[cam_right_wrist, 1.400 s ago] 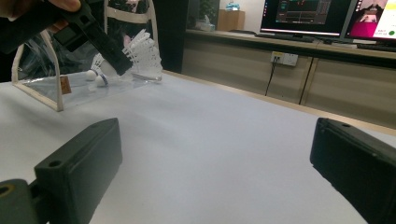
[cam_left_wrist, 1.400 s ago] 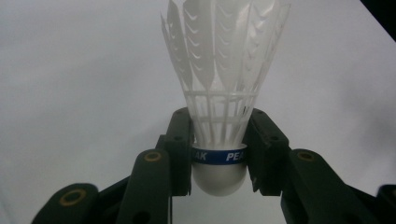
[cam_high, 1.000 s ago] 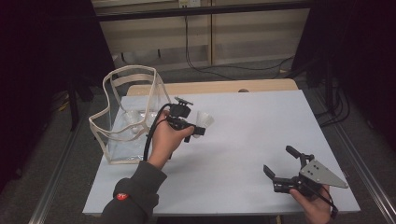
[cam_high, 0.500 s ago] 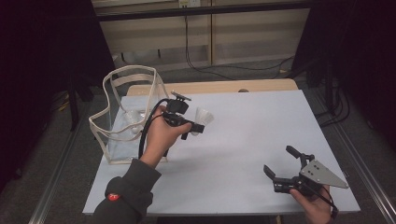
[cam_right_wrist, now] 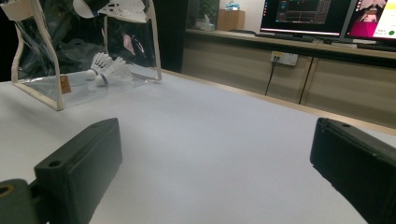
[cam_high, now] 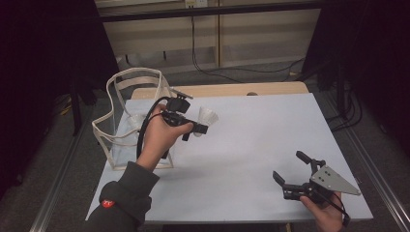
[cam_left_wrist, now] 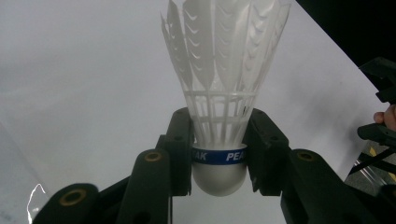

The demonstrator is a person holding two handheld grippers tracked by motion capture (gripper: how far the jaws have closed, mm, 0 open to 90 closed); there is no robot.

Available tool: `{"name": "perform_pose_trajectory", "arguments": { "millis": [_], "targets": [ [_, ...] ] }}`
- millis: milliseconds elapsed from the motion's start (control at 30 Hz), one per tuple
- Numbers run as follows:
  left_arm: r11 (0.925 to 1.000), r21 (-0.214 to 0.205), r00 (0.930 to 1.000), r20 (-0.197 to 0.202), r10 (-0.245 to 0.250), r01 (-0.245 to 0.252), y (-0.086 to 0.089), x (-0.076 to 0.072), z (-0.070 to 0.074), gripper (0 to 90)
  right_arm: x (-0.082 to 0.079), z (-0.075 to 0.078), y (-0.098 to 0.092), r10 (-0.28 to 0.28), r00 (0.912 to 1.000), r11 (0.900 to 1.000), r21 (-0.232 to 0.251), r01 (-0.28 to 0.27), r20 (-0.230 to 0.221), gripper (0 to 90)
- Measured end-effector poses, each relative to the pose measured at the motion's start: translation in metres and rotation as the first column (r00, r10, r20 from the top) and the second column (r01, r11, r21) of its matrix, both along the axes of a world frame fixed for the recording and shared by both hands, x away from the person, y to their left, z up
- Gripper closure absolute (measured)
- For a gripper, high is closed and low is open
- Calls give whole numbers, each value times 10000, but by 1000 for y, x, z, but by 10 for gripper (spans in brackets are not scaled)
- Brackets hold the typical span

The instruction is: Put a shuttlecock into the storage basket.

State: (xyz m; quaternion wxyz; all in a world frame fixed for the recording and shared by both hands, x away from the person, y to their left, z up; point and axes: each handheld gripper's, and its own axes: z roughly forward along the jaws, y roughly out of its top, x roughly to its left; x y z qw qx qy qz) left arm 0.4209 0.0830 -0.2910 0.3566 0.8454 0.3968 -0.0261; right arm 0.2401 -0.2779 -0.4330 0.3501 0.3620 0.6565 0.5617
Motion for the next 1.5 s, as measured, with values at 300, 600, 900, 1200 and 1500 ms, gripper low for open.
{"name": "perform_pose_trajectory", "arguments": {
  "millis": [300,600,900,1200,1500],
  "targets": [
    [9998,12,9998,-51,-202,202,3,-1,8,649,0,0,1,-1,10000,10000,31,1,-34,23],
    [9998,-37,9998,-23,-176,175,8,-1,16,650,0,0,1,-15,10000,10000,29,15,-20,23],
    [9995,-78,9996,2,-291,291,13,0,25,650,0,1,1,0,10000,10000,3,0,5,23],
    [9995,-60,9995,109,-309,309,20,0,33,649,0,0,1,3,10000,10000,6,-3,-6,23],
    [9993,-107,9993,145,-353,355,25,0,39,649,0,1,1,22,10000,10000,-7,-22,-6,23]
  ]
}}
